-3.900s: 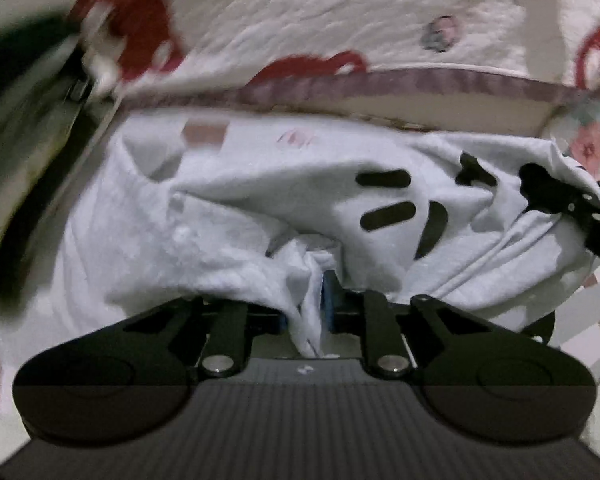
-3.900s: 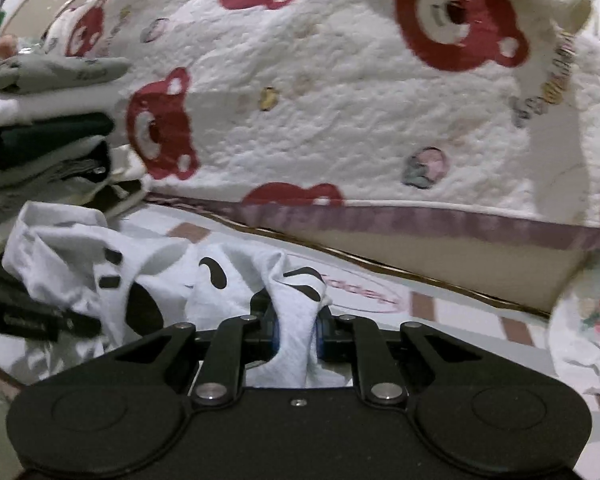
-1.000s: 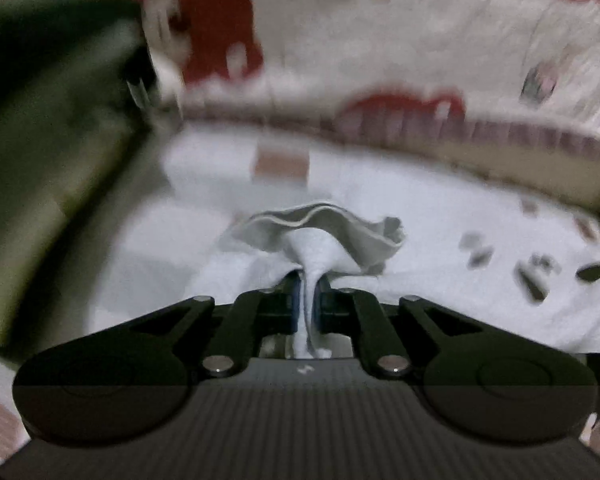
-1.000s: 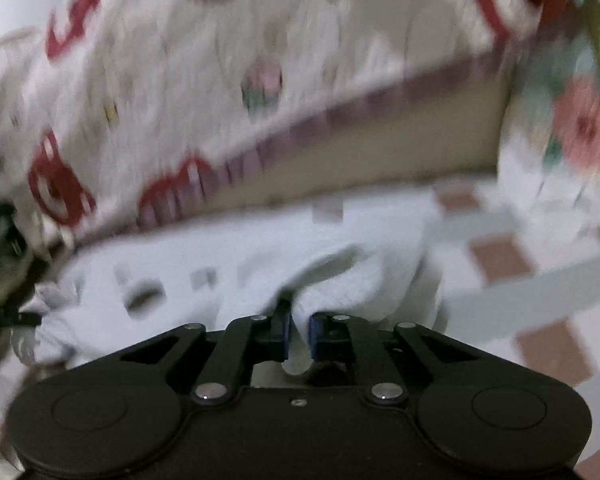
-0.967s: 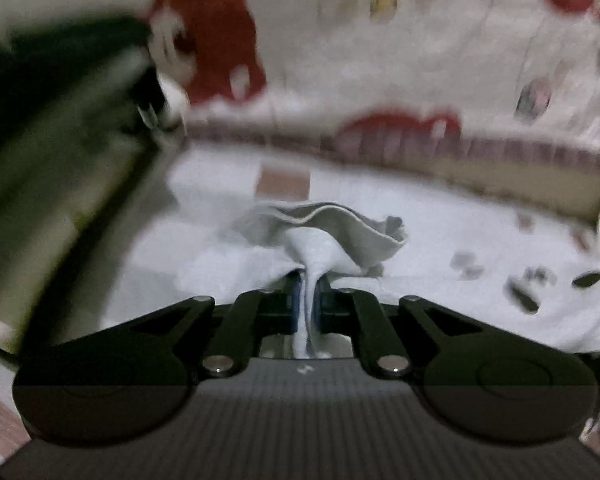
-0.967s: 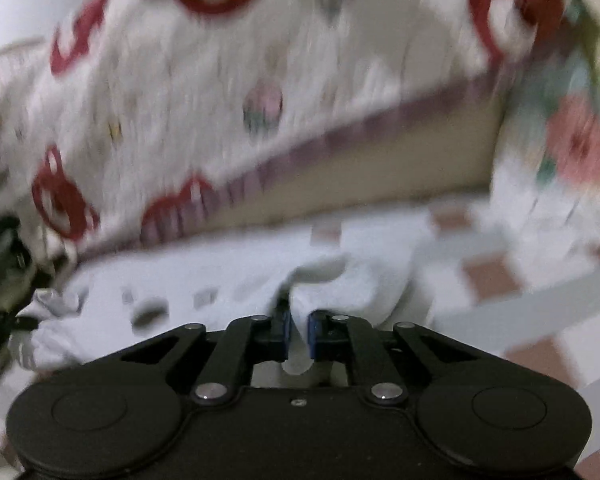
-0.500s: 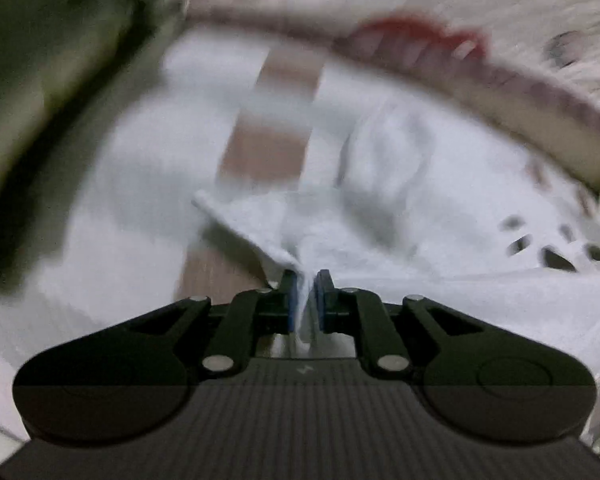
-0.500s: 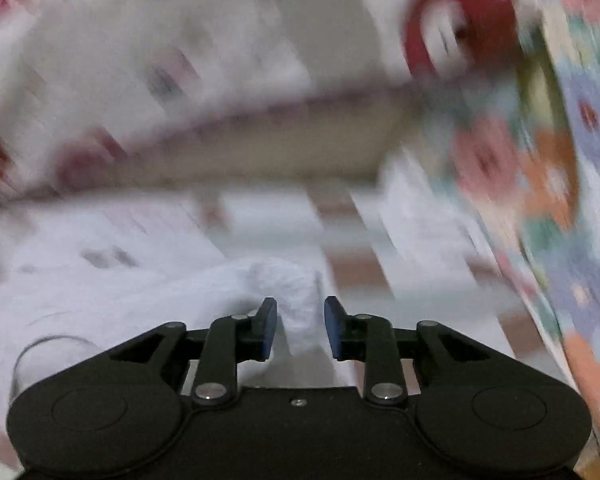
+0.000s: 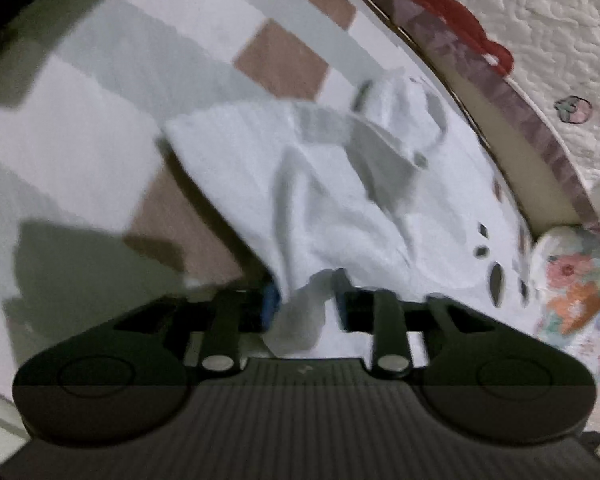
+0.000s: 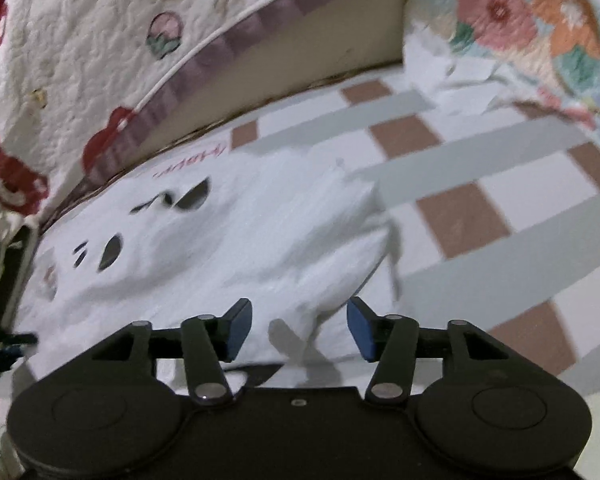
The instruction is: Fold clothes
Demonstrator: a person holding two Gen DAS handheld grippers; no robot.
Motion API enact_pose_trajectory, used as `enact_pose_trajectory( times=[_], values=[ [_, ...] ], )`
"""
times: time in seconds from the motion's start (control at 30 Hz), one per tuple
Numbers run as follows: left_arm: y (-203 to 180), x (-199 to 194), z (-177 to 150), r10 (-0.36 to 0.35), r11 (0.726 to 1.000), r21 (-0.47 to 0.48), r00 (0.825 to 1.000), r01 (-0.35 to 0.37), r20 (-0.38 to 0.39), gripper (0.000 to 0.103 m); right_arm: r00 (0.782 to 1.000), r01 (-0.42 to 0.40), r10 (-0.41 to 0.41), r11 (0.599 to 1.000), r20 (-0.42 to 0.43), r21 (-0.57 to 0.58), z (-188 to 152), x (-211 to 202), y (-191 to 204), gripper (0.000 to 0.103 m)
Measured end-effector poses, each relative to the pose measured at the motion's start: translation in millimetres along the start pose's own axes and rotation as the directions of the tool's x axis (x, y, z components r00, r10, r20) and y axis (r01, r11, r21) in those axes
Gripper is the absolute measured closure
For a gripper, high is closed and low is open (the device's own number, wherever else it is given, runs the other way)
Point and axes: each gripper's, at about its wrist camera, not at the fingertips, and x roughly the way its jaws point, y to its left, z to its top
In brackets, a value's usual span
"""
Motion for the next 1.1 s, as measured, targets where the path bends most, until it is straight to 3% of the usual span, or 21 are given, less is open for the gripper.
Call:
enact_pose_trajectory(
  times=[0.13, 0.23, 0.3, 0.4, 0.57, 0.63, 0.73, 0.77, 0.8, 0.93, 1.07, 1.1],
  values=[
    [-5.4, -0.1, -12.7, -0.103, 0.995, -0.022, 0.993, 0.102, -0.059, 0.055, 0.997, -0.002, 0.0, 1.0, -0.082, -0.013, -13.6, 22.8, 9.8, 0.042],
    [-4.7, 2.1, -21.2, -0.142, 0.989, -0.06, 0.985, 0.137, -0.093, 0.032, 0.996, 0.01, -0.014, 0.999, -0.088, -0.043, -23.4, 32.5, 18.8, 0.038],
    [-0.7, 5.5, -26.7, -0.164, 0.983, -0.099, 0.979, 0.152, -0.119, 0.03, 0.997, 0.02, -0.026, 0.996, -0.073, -0.085, -28.9, 32.8, 27.2, 0.037],
    [-1.3, 14.1, -32.2, -0.135, 0.989, -0.079, 0.981, 0.125, -0.139, 0.03, 0.999, 0.028, -0.032, 0.995, -0.041, -0.096, -31.4, 33.2, 31.3, 0.04],
    [-22.0, 13.3, -35.4, -0.034, 0.997, 0.064, 0.996, 0.04, -0.079, 0.03, 0.992, 0.128, -0.128, 0.989, 0.006, -0.07, -23.2, 31.6, 29.4, 0.087],
    [-30.7, 11.7, -37.6, 0.019, 0.992, 0.125, 0.998, -0.013, -0.053, 0.03, 0.986, 0.167, -0.164, 0.982, 0.037, -0.093, -19.9, 23.9, 30.5, 0.096],
    [-43.9, 10.3, -39.1, 0.102, 0.963, 0.249, 0.995, -0.104, 0.019, 0.047, 0.974, 0.213, -0.2, 0.967, 0.102, -0.137, -15.8, 10.7, 34.4, 0.1],
    [-47.2, 5.2, -39.1, 0.094, 0.957, 0.273, 0.995, -0.101, 0.038, 0.078, 0.973, 0.213, -0.197, 0.967, 0.121, -0.139, -13.7, 6.7, 34.7, 0.1],
    [-50.5, 0.0, -39.0, 0.085, 0.95, 0.296, 0.995, -0.098, 0.056, 0.1, 0.972, 0.213, -0.195, 0.967, 0.135, -0.142, -11.6, 4.2, 35.2, 0.1],
    [-65.0, -28.2, -39.0, -0.033, 0.921, 0.389, 0.989, -0.025, 0.143, 0.099, 0.968, 0.213, -0.183, 0.96, 0.169, -0.179, -7.2, 2.8, 40.4, 0.099],
    [-61.7, -12.0, -38.6, 0.05, 0.919, 0.386, 0.994, -0.084, 0.098, 0.098, 0.977, 0.176, -0.154, 0.973, 0.148, -0.151, -6.1, 11.6, 35.7, 0.087],
    [-55.3, -6.1, -36.6, 0.05, 0.932, 0.357, 0.997, -0.066, 0.054, 0.098, 0.977, 0.176, -0.155, 0.974, 0.147, -0.144, -6.3, 14.7, 34.2, 0.083]
  ],
)
